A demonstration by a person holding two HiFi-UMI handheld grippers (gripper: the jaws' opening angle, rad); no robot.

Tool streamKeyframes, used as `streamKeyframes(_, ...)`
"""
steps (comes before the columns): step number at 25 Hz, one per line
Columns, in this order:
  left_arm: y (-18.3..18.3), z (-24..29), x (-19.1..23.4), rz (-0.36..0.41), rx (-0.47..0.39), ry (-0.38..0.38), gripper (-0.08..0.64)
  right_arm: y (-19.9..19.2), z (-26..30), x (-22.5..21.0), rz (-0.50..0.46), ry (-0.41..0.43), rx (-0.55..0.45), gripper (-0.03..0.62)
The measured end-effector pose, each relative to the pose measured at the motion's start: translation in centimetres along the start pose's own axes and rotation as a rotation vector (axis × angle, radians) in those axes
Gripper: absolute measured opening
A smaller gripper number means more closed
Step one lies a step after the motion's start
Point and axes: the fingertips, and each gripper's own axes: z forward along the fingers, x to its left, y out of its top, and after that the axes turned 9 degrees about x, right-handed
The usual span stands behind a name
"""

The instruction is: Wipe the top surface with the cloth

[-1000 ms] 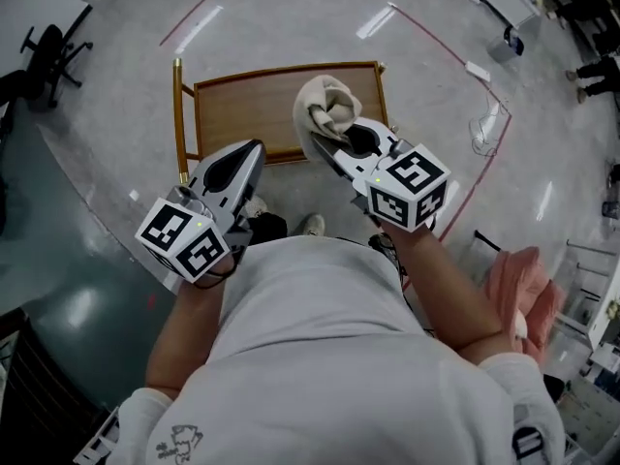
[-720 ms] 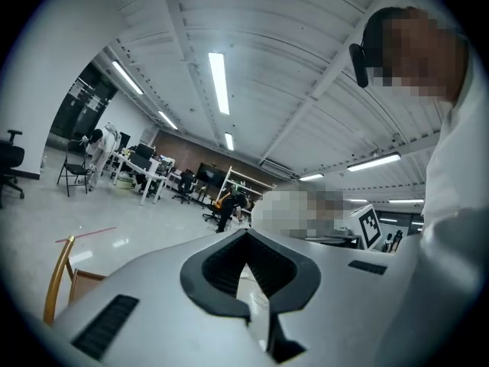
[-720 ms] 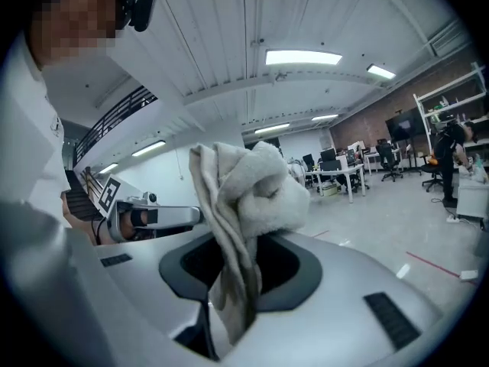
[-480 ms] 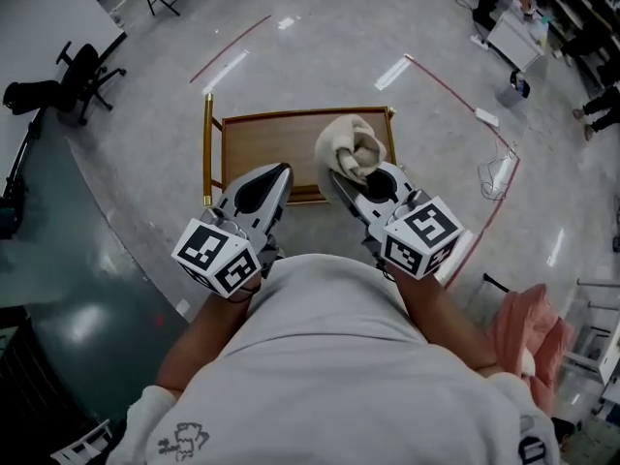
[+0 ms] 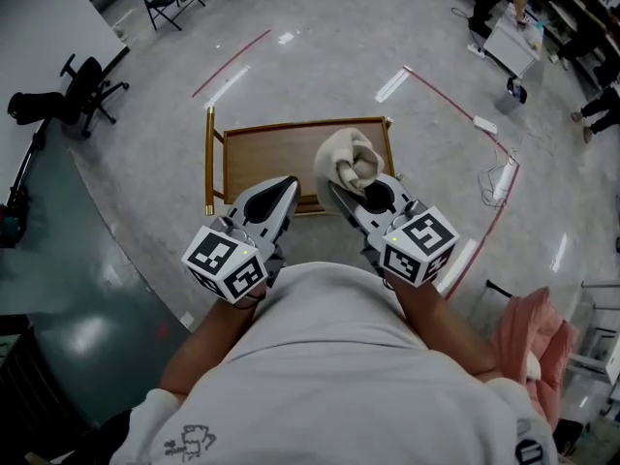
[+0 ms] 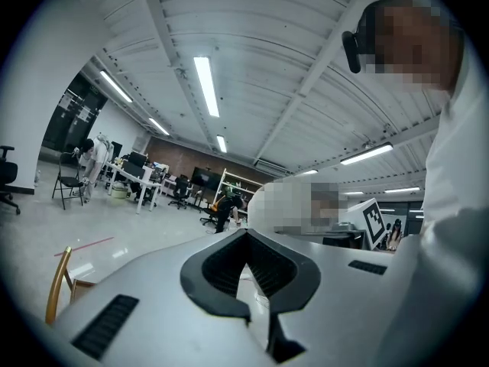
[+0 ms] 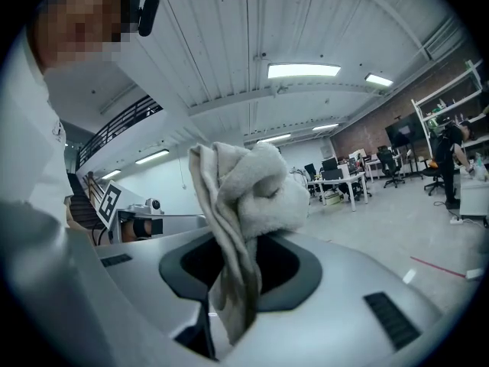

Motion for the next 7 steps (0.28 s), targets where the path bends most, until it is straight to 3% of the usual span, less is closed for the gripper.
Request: streamKeyframes(7,-0.09,-0.05,0.51,-0.008,0.003,-0.016,0.006,0.0,0.32,0.34,0.014,-0.013,0.001,0.11)
